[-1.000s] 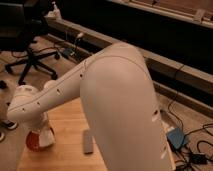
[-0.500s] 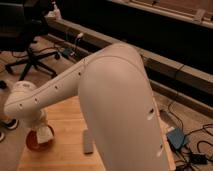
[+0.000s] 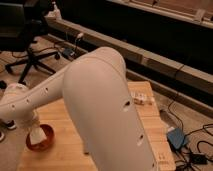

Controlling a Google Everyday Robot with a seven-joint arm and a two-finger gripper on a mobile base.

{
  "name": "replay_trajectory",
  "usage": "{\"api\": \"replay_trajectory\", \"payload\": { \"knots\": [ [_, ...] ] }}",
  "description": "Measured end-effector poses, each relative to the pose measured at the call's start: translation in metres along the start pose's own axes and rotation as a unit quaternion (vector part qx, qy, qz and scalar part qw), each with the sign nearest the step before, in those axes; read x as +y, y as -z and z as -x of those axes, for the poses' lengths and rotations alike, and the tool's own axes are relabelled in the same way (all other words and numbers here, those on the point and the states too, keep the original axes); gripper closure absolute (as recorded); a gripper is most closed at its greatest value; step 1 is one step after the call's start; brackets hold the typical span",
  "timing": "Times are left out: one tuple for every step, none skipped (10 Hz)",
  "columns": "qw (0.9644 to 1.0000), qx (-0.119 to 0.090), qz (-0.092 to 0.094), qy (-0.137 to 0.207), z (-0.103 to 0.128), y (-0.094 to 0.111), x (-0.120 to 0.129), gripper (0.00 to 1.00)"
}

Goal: Place the white sponge in the ceramic bowl

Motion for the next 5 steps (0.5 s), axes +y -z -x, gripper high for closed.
{"api": "replay_trajectory", "payload": {
  "knots": [
    [0.9999,-0.013,-0.002,0.004,0.004,-0.003,0.001,0.65],
    [0.9993,-0.034,-0.004,0.011,0.008,-0.007,0.002,0.54],
    [0.9983,-0.053,-0.009,0.021,0.009,-0.01,0.001,0.44],
    [0.9968,-0.073,-0.014,0.031,0.007,-0.011,-0.001,0.34],
    [0.9956,-0.085,-0.017,0.038,0.0,-0.015,-0.002,0.24]
  ]
}}
